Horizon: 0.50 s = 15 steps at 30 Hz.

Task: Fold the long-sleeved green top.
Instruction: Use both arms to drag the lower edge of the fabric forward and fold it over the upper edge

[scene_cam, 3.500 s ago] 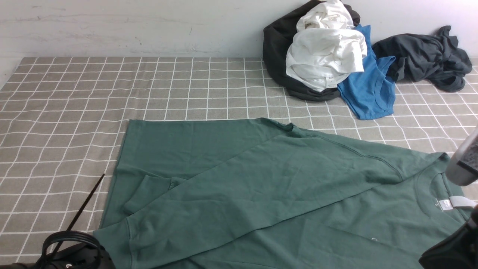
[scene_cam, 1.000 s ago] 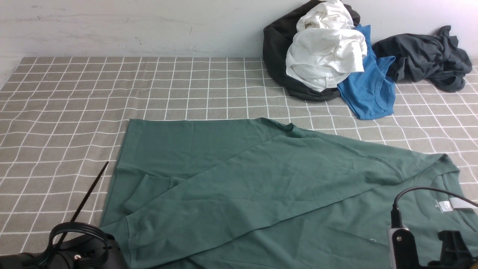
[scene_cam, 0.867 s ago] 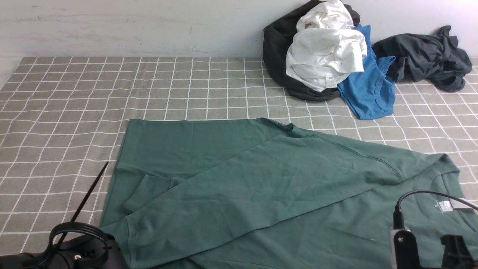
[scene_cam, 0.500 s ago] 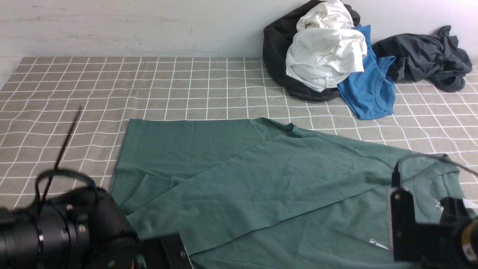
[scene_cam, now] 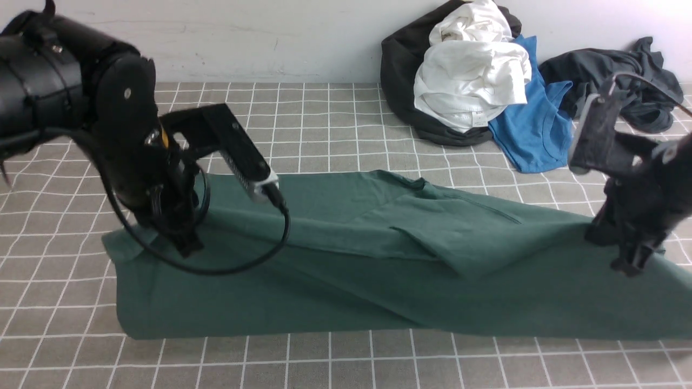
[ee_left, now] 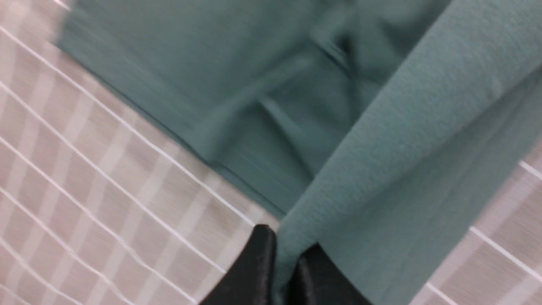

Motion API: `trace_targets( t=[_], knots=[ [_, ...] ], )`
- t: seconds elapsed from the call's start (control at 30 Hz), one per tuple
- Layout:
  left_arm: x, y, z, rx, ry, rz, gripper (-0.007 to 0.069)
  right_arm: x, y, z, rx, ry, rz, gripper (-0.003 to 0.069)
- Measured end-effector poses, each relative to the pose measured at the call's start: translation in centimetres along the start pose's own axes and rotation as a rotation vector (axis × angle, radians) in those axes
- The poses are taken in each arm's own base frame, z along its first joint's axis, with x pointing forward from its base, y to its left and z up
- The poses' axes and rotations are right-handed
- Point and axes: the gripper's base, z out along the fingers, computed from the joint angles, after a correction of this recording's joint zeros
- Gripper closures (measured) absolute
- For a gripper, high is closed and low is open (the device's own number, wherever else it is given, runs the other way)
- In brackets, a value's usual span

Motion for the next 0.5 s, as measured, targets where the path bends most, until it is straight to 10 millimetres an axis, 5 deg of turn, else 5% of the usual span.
trace_targets(
  t=[0.3,0.5],
  knots=[
    [-3.9,6.2,4.8,-0.034,0.003,-0.023,0.0611,-3.6,-6.1,4.8,-0.031,0.012,0.044,0.0649],
    [-4.8,8.4,8.8,-0.039,-0.015,-0.065,0.061,-4.1,-7.7,8.2,-0.018,0.031,0.136,0.0649]
  ],
)
